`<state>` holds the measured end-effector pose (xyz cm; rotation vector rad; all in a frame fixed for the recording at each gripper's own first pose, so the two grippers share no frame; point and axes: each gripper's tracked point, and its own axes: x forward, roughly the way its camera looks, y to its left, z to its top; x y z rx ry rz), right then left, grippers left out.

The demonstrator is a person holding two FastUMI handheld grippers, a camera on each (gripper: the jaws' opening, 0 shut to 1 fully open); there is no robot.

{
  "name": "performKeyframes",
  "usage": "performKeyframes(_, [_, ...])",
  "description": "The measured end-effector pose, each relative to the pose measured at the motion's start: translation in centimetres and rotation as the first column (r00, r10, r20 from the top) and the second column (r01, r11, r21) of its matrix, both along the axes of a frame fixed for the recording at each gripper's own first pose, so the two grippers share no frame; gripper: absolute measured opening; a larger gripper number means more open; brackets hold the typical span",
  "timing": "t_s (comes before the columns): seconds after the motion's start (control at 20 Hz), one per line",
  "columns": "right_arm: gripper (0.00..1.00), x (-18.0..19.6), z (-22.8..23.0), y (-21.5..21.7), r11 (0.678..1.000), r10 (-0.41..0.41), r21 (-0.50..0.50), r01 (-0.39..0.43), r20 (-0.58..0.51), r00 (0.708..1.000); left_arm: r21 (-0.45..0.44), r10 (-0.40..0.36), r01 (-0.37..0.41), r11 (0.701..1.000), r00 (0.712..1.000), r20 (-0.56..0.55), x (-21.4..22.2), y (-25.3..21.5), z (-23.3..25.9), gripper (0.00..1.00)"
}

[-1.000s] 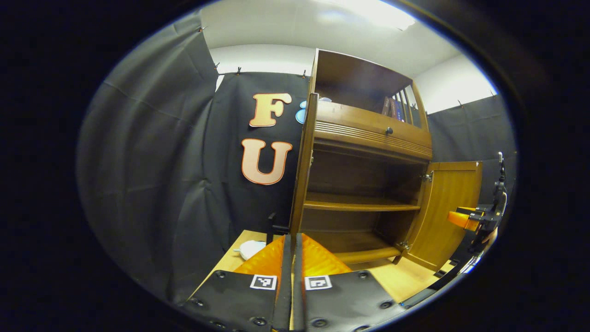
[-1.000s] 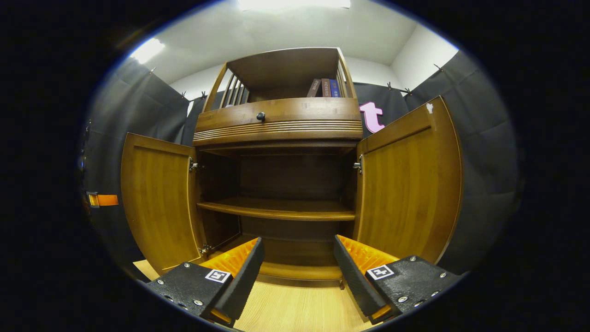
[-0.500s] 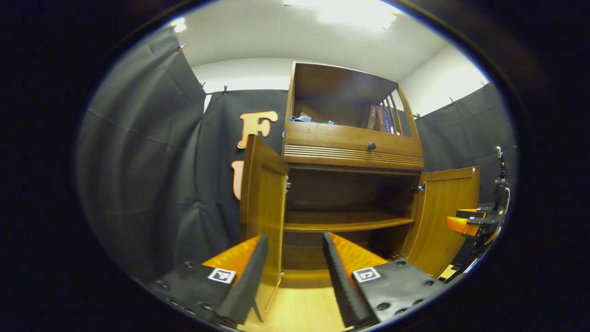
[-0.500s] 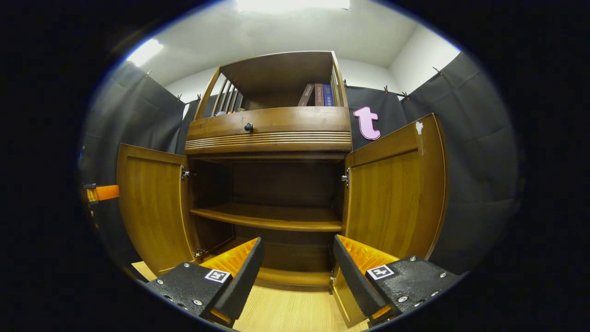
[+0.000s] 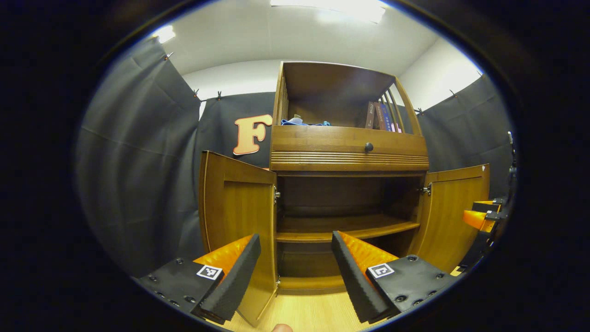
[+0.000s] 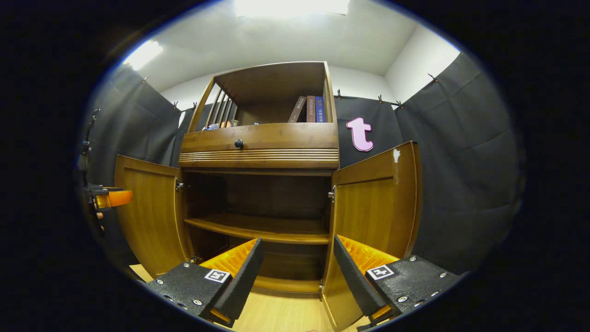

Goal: Open the right door of the double-door shoe cabinet with the right hand, and open the left door with the left hand.

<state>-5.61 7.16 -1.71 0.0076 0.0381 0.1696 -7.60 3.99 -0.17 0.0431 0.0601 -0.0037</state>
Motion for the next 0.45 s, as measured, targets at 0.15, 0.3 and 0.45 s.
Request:
performKeyframes(0.15, [0.98,-0.32,0.16,-0.58,1.0,-0.006,-0.001,0.006,0.004,1.0,-0.002,-0.006,0.006,1.0,1.0,-0.009,0.17,-0.57,-0.23,0.96])
performKeyframes(0.3, [0.98,-0.68,0.3,-0.72,1.0,-0.005,-0.013,0.005,0.002,1.0,-0.011,0.006,-0.006,1.0,1.0,-0.006,0.02,-0.24,0.2,0.96])
performKeyframes(0.45, [0.98,-1.03,0.57,-0.66,1.0,0.001,-0.017,-0.001,0.004,1.0,-0.005,0.023,-0.023,1.0,1.0,-0.001,-0.35,-0.06,0.58,0.96])
